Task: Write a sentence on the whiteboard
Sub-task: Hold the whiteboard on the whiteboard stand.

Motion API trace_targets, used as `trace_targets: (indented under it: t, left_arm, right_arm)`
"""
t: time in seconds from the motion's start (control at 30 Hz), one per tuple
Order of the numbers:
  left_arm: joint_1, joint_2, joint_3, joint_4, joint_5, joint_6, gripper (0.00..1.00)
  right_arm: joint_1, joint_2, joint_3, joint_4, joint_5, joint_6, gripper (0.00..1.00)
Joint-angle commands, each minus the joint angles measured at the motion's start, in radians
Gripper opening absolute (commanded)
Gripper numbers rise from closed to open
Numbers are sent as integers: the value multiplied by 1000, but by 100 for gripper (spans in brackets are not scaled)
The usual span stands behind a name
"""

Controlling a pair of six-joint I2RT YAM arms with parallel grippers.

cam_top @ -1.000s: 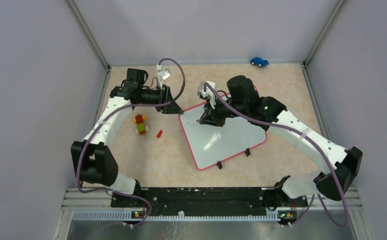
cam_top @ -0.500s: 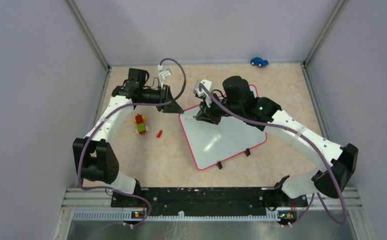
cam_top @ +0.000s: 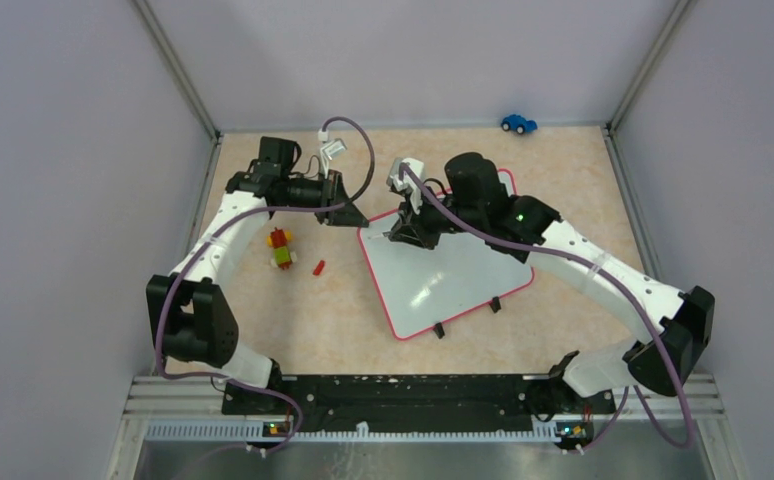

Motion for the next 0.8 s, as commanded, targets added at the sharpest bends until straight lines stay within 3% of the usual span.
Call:
trace_targets:
  t: [0.0,0.4,0.77]
  left_arm:
    - [-7,-9,-9,33,4,11,20]
    - [-14,0,-5,33,-2,13,11]
    - [-22,3,1,31,-9,14,0]
  right_arm:
    - [12,-5,1,42,-17,16,0]
    - [14,7,-10,56,-40,41,0]
    - [32,18,-28,69,38,20,0]
